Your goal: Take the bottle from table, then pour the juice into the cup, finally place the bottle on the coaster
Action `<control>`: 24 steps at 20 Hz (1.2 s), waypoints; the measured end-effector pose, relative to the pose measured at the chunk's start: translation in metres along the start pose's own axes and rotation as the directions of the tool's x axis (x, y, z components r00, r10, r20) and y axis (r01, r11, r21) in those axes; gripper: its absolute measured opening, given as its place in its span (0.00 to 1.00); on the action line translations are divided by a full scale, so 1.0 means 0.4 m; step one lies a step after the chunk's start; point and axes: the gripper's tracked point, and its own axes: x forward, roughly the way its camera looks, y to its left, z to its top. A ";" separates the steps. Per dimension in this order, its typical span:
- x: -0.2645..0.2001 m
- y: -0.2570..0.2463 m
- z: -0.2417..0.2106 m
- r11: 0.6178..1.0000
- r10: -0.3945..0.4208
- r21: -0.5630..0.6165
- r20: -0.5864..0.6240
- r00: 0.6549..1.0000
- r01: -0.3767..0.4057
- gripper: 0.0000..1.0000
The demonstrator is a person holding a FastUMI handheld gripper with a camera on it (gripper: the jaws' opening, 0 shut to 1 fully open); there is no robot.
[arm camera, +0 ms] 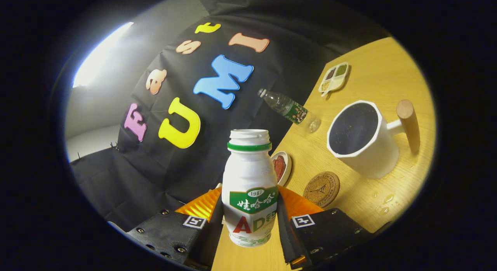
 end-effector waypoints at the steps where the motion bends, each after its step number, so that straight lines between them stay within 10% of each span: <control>1: 0.000 -0.001 0.002 1.000 0.001 0.014 0.003 1.000 -0.001 0.65; 24: 0.002 -0.031 0.057 0.915 0.003 0.402 0.078 0.997 -0.034 0.64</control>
